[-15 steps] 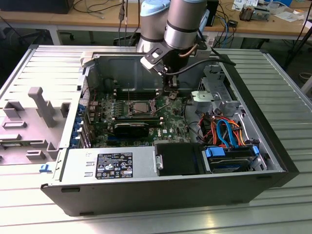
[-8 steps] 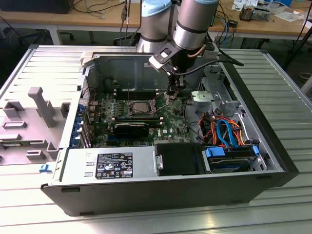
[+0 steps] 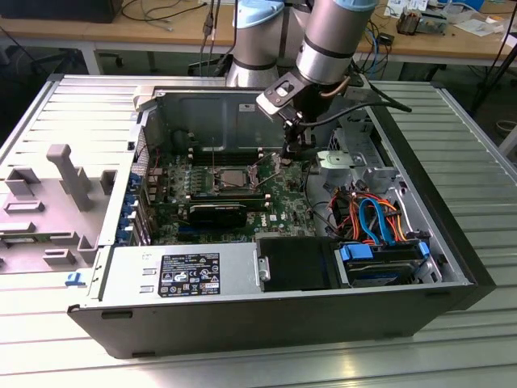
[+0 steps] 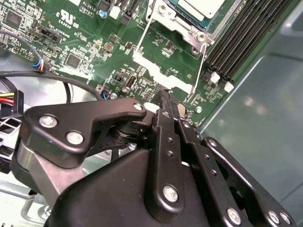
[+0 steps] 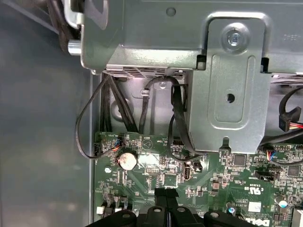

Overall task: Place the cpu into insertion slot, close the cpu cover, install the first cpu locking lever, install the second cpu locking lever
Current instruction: 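Install the first cpu locking lever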

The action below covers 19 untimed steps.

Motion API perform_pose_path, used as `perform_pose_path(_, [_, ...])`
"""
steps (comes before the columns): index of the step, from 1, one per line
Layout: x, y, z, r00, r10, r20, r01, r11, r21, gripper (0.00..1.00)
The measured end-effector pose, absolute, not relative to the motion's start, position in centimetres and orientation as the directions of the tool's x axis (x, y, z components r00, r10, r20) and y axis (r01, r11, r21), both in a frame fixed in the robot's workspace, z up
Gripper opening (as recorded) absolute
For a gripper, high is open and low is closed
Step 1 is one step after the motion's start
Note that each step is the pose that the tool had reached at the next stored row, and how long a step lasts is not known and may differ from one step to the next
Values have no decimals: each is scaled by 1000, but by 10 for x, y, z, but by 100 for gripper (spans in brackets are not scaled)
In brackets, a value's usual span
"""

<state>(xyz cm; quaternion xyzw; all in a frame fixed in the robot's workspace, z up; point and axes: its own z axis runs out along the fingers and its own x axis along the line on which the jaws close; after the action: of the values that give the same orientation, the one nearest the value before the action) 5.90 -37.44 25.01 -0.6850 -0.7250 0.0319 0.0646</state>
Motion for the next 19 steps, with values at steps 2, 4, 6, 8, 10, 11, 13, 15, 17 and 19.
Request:
perform_pose_path(2, [59,-374,246,-53,997,50,989,59,-136,11])
perform_pose_path(4, [59,-374,244,-53,997,50,989,60,-136,11])
perform_pose_path(6, [58,-374,244,-53,997,51,989,60,-136,11])
perform_pose_path(8, [55,-374,244,-53,997,52,989,60,-136,11])
perform_pose_path(10, [52,-375,244,-53,997,52,989,60,-136,11])
perform_pose_path(11, [50,-375,244,-53,997,52,989,60,-136,11])
perform_pose_path(13, [47,-375,244,-53,997,52,989,60,-136,11])
perform_pose_path(15, [44,-376,244,-53,997,54,989,60,-135,11])
perform_pose_path(17, [39,-377,244,-53,997,60,989,61,-134,11])
perform_pose_path(19, [36,-378,244,-53,997,64,989,61,-132,11])
